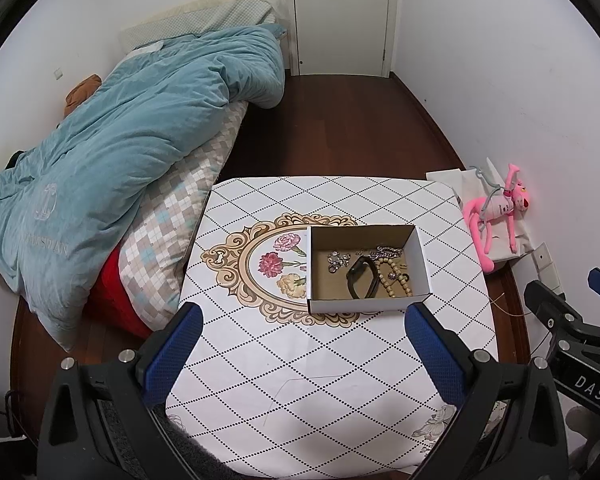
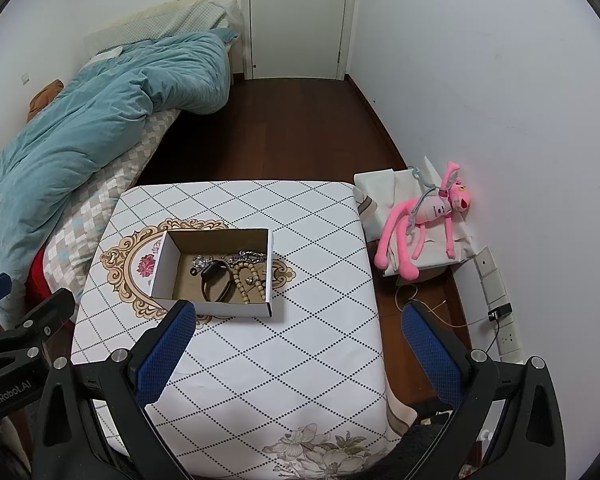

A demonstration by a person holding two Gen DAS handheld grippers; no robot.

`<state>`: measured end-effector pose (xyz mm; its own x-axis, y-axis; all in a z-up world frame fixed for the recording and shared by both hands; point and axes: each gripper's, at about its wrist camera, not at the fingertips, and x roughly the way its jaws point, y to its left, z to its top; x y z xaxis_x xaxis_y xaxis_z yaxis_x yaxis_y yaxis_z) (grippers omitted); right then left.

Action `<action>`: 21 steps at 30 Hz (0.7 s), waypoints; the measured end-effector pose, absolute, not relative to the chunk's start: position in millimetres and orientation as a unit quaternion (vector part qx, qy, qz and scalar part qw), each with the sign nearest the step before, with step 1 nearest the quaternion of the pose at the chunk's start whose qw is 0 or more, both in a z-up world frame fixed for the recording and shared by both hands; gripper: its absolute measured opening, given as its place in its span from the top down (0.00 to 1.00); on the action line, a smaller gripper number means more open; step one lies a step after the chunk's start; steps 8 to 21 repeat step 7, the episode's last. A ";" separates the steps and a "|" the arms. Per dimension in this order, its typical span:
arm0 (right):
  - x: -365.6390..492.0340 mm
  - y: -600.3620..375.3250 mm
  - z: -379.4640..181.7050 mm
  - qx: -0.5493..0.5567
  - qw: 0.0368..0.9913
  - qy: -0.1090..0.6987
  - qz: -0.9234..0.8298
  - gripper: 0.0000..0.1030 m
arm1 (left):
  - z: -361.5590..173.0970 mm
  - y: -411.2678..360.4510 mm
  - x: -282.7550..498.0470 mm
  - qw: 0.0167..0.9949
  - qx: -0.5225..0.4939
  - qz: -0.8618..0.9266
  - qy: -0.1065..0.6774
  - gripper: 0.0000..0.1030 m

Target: Organize jewelry

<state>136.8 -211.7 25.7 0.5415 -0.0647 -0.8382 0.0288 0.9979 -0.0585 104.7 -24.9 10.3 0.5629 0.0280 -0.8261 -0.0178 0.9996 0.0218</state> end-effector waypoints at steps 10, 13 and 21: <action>136.1 -212.7 26.2 -0.019 0.878 0.477 -0.028 0.00 | 13.2 -25.0 104.3 0.886 0.005 0.011 0.463 0.00; 136.1 -212.7 26.2 -0.019 0.878 0.477 -0.028 0.00 | 13.2 -25.0 104.3 0.886 0.005 0.011 0.463 0.00; 136.1 -212.7 26.2 -0.019 0.878 0.477 -0.028 0.00 | 13.2 -25.0 104.3 0.886 0.005 0.011 0.463 0.00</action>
